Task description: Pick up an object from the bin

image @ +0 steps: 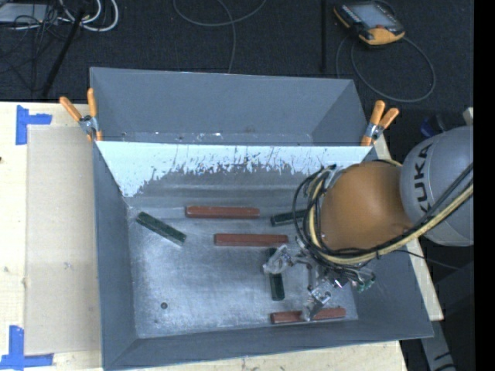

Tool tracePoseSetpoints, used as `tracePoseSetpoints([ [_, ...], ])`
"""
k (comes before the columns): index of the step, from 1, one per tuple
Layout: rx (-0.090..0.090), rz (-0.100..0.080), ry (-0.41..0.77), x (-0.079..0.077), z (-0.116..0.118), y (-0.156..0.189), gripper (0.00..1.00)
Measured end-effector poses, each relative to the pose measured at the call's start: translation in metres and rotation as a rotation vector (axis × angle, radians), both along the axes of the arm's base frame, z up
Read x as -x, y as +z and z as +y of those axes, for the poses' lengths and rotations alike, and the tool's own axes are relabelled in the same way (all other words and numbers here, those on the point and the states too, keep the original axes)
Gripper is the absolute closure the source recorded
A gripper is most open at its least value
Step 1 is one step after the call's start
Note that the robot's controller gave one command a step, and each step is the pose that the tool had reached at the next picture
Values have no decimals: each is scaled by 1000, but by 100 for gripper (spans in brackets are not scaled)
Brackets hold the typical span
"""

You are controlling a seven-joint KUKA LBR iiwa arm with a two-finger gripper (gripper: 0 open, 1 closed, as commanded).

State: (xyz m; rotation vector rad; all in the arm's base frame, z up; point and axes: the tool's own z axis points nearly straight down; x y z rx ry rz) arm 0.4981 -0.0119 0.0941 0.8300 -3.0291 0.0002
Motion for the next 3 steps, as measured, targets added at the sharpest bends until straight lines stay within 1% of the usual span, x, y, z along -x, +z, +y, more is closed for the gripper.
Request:
tracePoseSetpoints([
  [1, -2, -13, 231, -40, 25, -19, 100],
  [2, -2, -13, 231, -40, 25, -19, 100],
  [3, -2, -7, 226, -56, 24, 140, 100],
])
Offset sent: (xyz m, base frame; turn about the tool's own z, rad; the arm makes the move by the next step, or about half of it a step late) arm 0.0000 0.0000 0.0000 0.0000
